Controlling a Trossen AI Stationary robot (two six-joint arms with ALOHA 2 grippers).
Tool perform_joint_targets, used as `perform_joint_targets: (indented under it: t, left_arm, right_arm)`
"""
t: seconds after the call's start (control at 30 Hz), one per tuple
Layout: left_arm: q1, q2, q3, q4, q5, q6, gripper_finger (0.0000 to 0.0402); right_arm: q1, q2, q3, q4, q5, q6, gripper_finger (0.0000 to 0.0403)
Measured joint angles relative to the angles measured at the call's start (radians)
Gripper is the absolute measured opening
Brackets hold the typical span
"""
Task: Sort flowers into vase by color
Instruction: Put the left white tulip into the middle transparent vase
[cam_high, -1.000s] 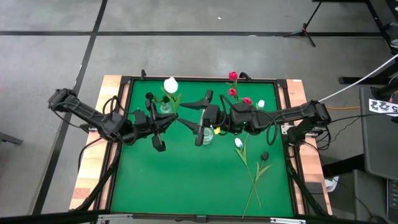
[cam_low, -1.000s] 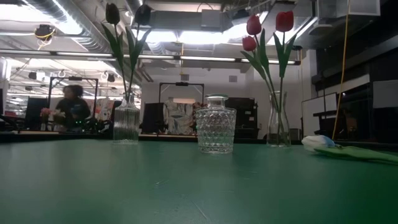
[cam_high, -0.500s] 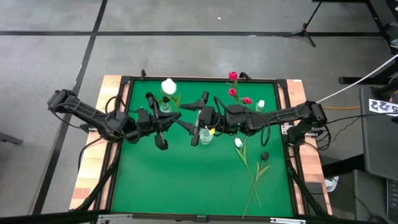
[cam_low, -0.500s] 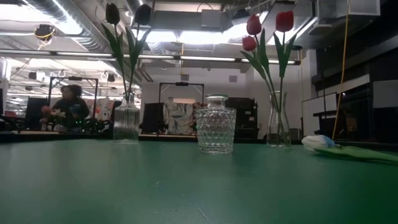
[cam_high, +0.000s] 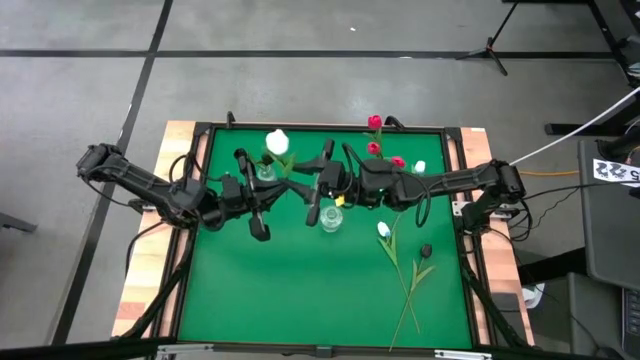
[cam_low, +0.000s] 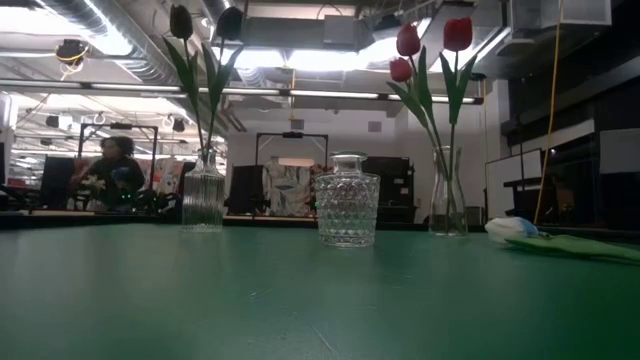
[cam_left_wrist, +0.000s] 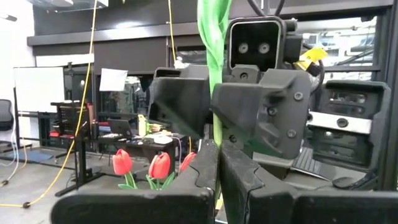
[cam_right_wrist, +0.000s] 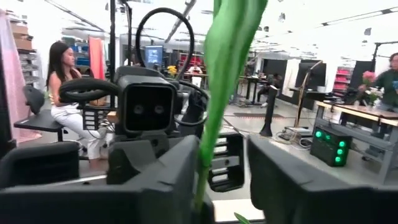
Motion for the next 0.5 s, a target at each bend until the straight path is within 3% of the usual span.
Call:
perform_joint_targets:
  t: [0.17,0.37,0.5]
  left_arm:
    - [0.001,0.000,0.000,-0.001,-0.002,0.001,0.0003]
    - [0.013,-0.003,0.000,-0.047,-0.001,-0.001,0.0006]
    - [0.003,-0.008,0.002,-0.111,-0.006,-0.001,0.0033]
  right_arm:
    - [0.000,0.000,0.000,-0.008,-0.042,-0.012,0.0019]
    - [0.001,0.000,-0.001,-0.015,-0.018,-0.012,0.0010]
    - [0.003,-0.003,-0.002,-0.013,0.014,-0.017,0.0011]
